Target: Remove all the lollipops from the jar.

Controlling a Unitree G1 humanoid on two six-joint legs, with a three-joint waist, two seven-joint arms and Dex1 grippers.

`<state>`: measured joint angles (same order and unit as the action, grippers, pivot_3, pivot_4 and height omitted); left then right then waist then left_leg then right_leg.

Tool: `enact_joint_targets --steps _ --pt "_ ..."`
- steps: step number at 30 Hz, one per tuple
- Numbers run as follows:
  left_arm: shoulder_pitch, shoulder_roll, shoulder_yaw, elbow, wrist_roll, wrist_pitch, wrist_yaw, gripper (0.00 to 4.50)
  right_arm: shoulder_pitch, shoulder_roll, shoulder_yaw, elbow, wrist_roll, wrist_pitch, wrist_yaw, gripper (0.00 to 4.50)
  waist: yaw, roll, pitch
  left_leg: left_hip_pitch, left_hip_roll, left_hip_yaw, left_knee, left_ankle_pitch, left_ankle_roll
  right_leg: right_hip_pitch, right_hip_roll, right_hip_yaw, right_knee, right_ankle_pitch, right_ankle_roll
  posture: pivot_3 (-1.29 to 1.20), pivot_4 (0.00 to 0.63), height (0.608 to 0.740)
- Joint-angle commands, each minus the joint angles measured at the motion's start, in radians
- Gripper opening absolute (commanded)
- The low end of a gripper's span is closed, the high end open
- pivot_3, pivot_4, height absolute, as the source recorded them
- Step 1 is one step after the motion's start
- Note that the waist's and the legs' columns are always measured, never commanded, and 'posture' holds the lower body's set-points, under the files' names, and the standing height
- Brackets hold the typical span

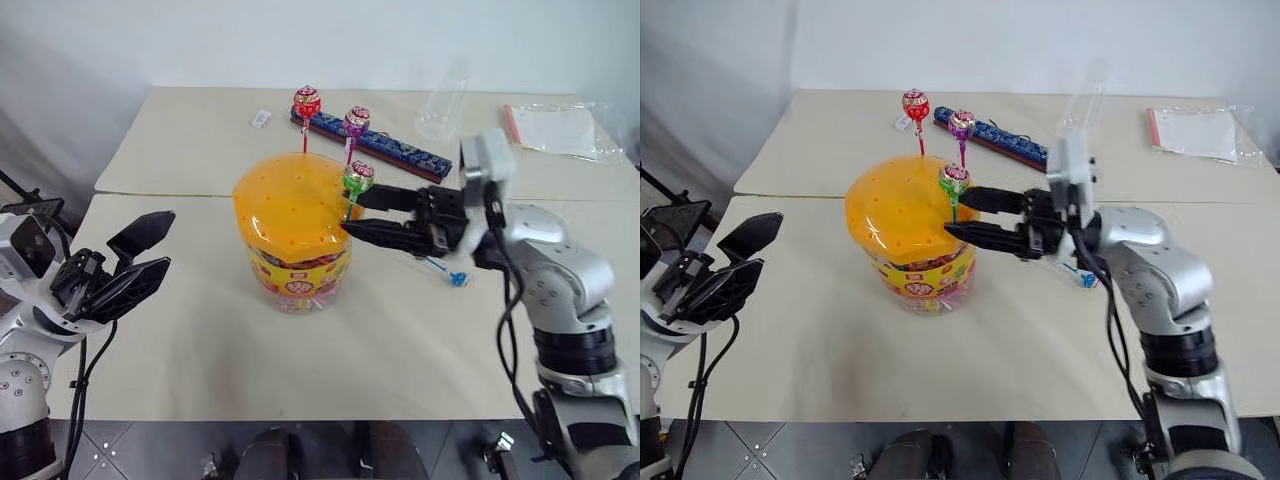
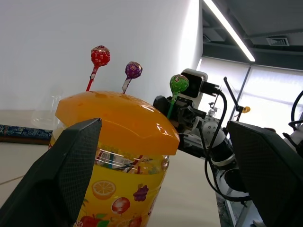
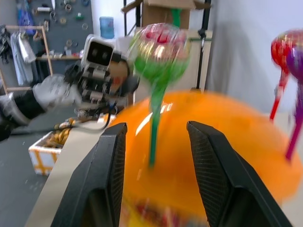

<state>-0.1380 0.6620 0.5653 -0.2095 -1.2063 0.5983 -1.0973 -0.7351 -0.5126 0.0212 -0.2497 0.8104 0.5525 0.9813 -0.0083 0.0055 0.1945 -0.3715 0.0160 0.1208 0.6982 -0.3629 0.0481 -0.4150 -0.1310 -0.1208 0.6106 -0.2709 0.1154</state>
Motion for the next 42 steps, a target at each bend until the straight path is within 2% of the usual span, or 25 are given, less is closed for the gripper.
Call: enact_joint_targets --steps 1,4,5,11,14,15,18,20,24,26,29,32,36,41,42 --pt "-0.010 -0.002 0.009 -0.003 0.000 -0.017 -0.011 4.50 -0.025 0.026 -0.003 -0.041 0.036 0.022 0.003 1.16 0.002 0.000 0.000 0.000 0.000 -0.001 0.000 0.000 0.000 0.000 0.000 0.000 0.000 0.000 0.000 0.00 0.150 0.740" --pt "-0.018 -0.001 0.007 0.003 0.001 -0.016 -0.011 4.50 -0.024 0.037 -0.015 -0.057 0.057 0.029 0.011 0.14 0.004 0.000 0.000 0.000 -0.001 -0.001 0.000 0.000 0.000 0.000 -0.001 -0.003 0.000 0.000 0.000 0.00 0.150 0.740" --pt "-0.020 -0.001 0.006 0.005 0.001 -0.016 -0.012 4.50 -0.024 0.039 -0.024 -0.058 0.064 0.031 0.010 0.03 0.003 0.000 0.000 -0.001 -0.001 -0.001 0.000 0.000 0.001 0.000 -0.001 -0.004 0.000 0.000 0.000 0.00 0.150 0.740" --pt "-0.046 -0.014 -0.003 -0.014 -0.011 -0.022 -0.020 4.50 -0.031 0.004 -0.214 -0.025 0.180 0.044 -0.051 0.03 0.005 0.000 0.000 -0.001 -0.001 -0.001 0.000 0.000 0.001 0.000 -0.001 -0.006 0.000 0.000 0.000 0.00 0.150 0.740" --pt "-0.059 -0.007 -0.034 -0.049 0.001 -0.021 -0.053 4.50 0.007 -0.177 -0.390 0.071 0.237 0.154 -0.090 0.03 0.012 0.000 0.000 -0.001 -0.002 -0.001 0.000 0.000 0.001 0.001 -0.001 -0.006 -0.001 0.000 0.000 0.00 0.150 0.740" --pt "-0.059 -0.002 -0.044 -0.057 0.012 -0.023 -0.062 4.50 0.028 -0.237 -0.412 0.109 0.211 0.167 -0.086 0.03 0.013 0.000 0.000 -0.001 -0.002 -0.002 0.000 0.000 0.002 0.001 -0.002 -0.006 -0.001 0.000 0.000 0.00 0.150 0.740" --pt "-0.054 0.026 -0.075 -0.077 0.044 -0.019 -0.095 4.50 0.229 -0.512 -0.315 0.237 -0.129 0.016 0.048 0.03 0.014 -0.001 0.000 -0.001 -0.003 -0.001 -0.001 -0.002 0.004 0.002 -0.002 -0.006 -0.005 0.000 0.000 0.00 0.150 0.740" --pt "-0.051 0.039 -0.084 -0.072 0.052 -0.013 -0.105 4.50 0.343 -0.606 -0.272 0.312 -0.255 -0.076 0.091 0.03 0.009 -0.001 0.000 -0.001 -0.002 -0.001 -0.002 -0.002 0.004 0.002 -0.001 -0.007 -0.006 0.000 0.001 0.00 0.150 0.740" --pt "-0.031 0.075 -0.126 -0.056 0.151 -0.066 -0.185 4.50 0.491 -0.638 -0.228 0.519 -0.450 -0.286 0.091 0.03 -0.004 0.000 0.000 0.001 0.000 0.008 -0.002 -0.002 0.004 0.002 0.000 -0.006 -0.008 0.000 0.001 0.00 0.150 0.740" --pt "-0.039 0.073 -0.133 -0.057 0.161 -0.074 -0.191 4.50 0.490 -0.622 -0.213 0.584 -0.498 -0.354 0.083 0.03 -0.013 0.002 0.001 0.002 0.000 0.010 -0.001 -0.001 0.004 0.002 0.001 -0.005 -0.008 0.000 0.001 0.00 0.150 0.740" --pt "-0.046 0.067 -0.139 -0.069 0.167 -0.082 -0.194 4.50 0.477 -0.591 -0.195 0.636 -0.516 -0.359 0.090 0.03 -0.024 0.002 0.001 0.003 0.000 0.013 -0.001 0.001 0.003 0.002 0.000 0.000 -0.007 0.000 0.001 0.00 0.150 0.740" --pt "-0.048 0.064 -0.141 -0.069 0.168 -0.087 -0.192 4.50 0.481 -0.569 -0.195 0.643 -0.521 -0.387 0.116 0.74 -0.021 0.002 0.001 0.005 0.001 0.012 -0.001 0.001 0.002 0.001 0.000 0.002 -0.004 0.000 0.001 0.00 0.150 0.740" --pt "-0.031 0.069 -0.127 -0.071 0.165 -0.089 -0.192 4.50 0.479 -0.564 -0.220 0.644 -0.497 -0.394 0.171 2.02 -0.017 0.002 0.001 0.003 0.001 0.009 -0.001 0.001 0.001 0.001 -0.001 0.005 -0.004 0.000 0.001 0.00 0.150 0.740" --pt "-0.036 0.048 -0.081 -0.063 0.107 -0.075 -0.140 4.50 0.436 -0.525 -0.316 0.498 -0.295 -0.298 0.287 3.65 -0.014 0.002 0.001 0.001 0.001 0.006 0.000 0.001 0.001 0.001 -0.001 0.004 -0.005 0.000 0.001 0.00 0.150 0.740" --pt "-0.045 0.025 -0.050 -0.044 0.060 -0.064 -0.087 4.50 0.385 -0.489 -0.326 0.422 -0.218 -0.254 0.272 3.95 -0.014 0.002 0.001 0.001 0.001 0.006 0.000 0.001 0.001 0.001 -0.001 0.004 -0.005 0.000 0.001 0.00 0.150 0.740"
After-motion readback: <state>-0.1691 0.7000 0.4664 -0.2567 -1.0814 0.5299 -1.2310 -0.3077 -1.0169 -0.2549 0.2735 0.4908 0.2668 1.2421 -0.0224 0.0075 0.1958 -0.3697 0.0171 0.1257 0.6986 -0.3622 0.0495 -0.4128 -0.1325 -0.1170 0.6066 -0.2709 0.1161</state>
